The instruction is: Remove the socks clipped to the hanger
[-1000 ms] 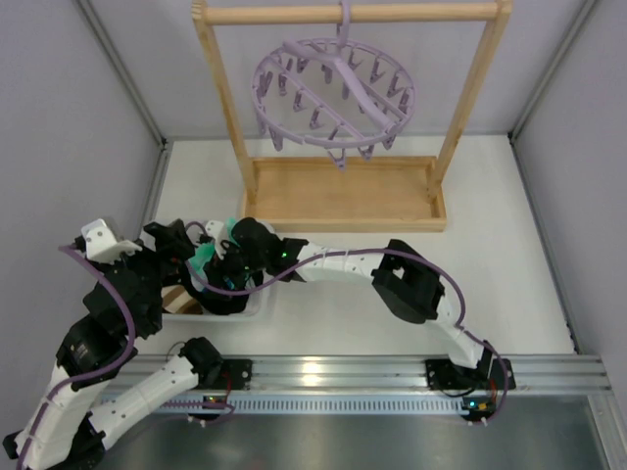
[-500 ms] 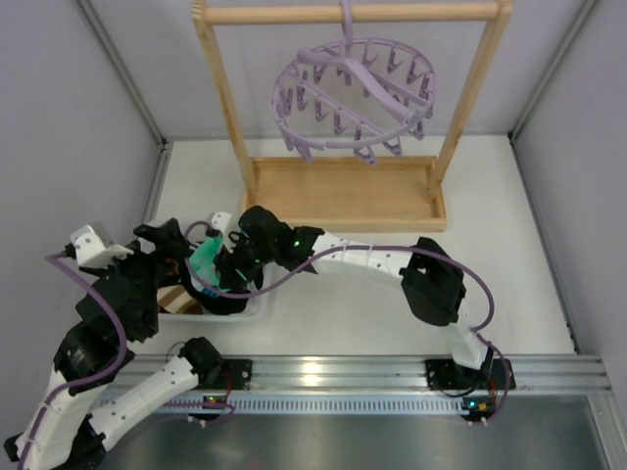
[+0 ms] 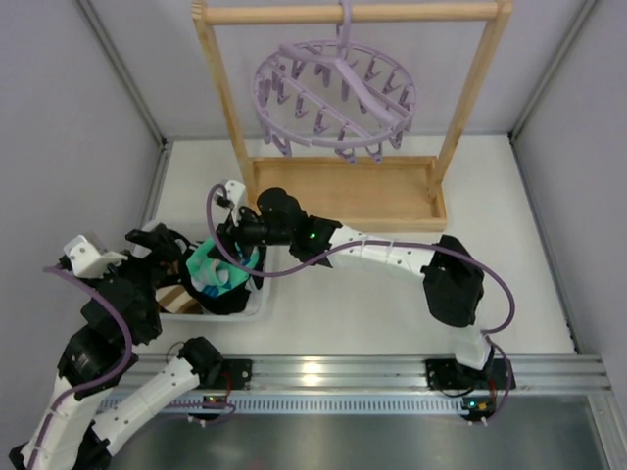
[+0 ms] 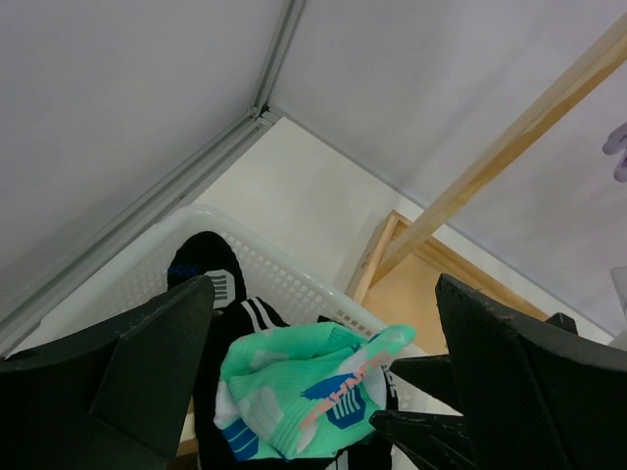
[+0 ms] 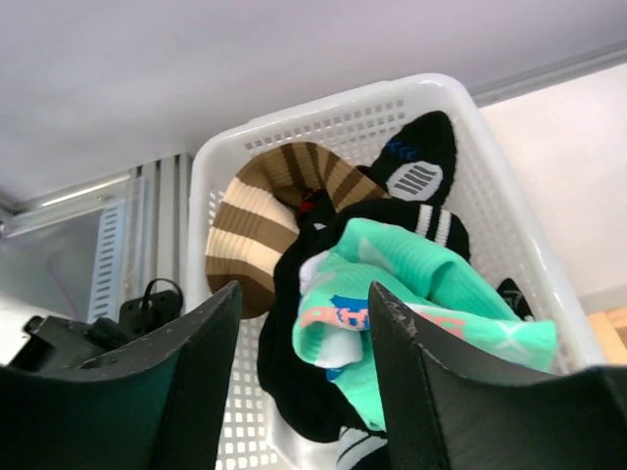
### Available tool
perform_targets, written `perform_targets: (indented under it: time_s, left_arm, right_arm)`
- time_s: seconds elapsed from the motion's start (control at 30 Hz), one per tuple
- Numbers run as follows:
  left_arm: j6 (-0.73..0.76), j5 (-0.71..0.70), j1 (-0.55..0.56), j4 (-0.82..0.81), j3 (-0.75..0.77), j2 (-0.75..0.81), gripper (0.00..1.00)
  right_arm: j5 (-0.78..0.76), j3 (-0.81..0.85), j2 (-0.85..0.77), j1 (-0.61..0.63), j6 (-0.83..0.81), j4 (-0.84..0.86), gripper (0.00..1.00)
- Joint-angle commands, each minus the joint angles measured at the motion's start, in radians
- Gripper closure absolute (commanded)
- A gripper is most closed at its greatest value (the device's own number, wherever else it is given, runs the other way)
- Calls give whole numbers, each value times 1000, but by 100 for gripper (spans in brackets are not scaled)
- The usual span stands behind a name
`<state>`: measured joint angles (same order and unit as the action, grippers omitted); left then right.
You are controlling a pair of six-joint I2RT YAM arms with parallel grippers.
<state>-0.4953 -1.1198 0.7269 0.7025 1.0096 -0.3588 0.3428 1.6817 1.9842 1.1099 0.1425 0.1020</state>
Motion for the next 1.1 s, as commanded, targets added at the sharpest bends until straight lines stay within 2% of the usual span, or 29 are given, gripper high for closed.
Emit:
perform_targets:
  time_s: [0.0,0.17,0.23,0.27,0.33,0.37,0.4,0.43,0.47,0.53,0.57,0.73,0.87,1.07]
  left_arm:
    - [9,31,-44,-37,-23,-26,2]
    - [121,200,-66,-86,-16,-135,2]
    - [148,273,-92,-98,0,-190,2]
    - [155,387,-140,-119,3,-201,2]
    - [175,528,-214,-156,-9,-224,2]
    - [181,599,-310,-193,-19,-229,2]
    - [190,758,-364,-208,-38,-235,2]
    - [204,825,-413,-219,-48,-256,2]
    - [202,875,-502,-224,-54,-270,2]
    - [207,980,-566,-221,-57,-314,2]
    - [219,1003,-598,-222,-62,-324,2]
    - [270,997,-603,-218,-92,-302,2]
    - [276,999,-603,-219,-135,-229,2]
    - [287,959,-593,-219,-207,-135,2]
  right_arm:
    - [-71,-57,-83,-13,25,103,47]
    - [-269,-247,-298,-30,34,82,35]
    - [-397,-361,-378,-57,51,39,32]
    - [-440,-397,-457,-68,57,21,29]
    - [-553,-505,-584,-105,68,-17,24]
    - [-586,-569,-626,-116,72,-54,16]
    - [-649,-597,-666,-125,72,-83,12]
    - [-674,-618,-706,-146,72,-100,9]
    - [-697,-635,-776,-160,72,-199,5]
    - [-767,-675,-881,-199,72,-272,1]
    - [-807,-698,-915,-212,72,-342,1]
    - [-916,-754,-1138,-304,71,-511,1]
    - [-985,-738,-1234,-363,60,-646,1]
    - [-1128,-728,-1334,-369,75,-774,1]
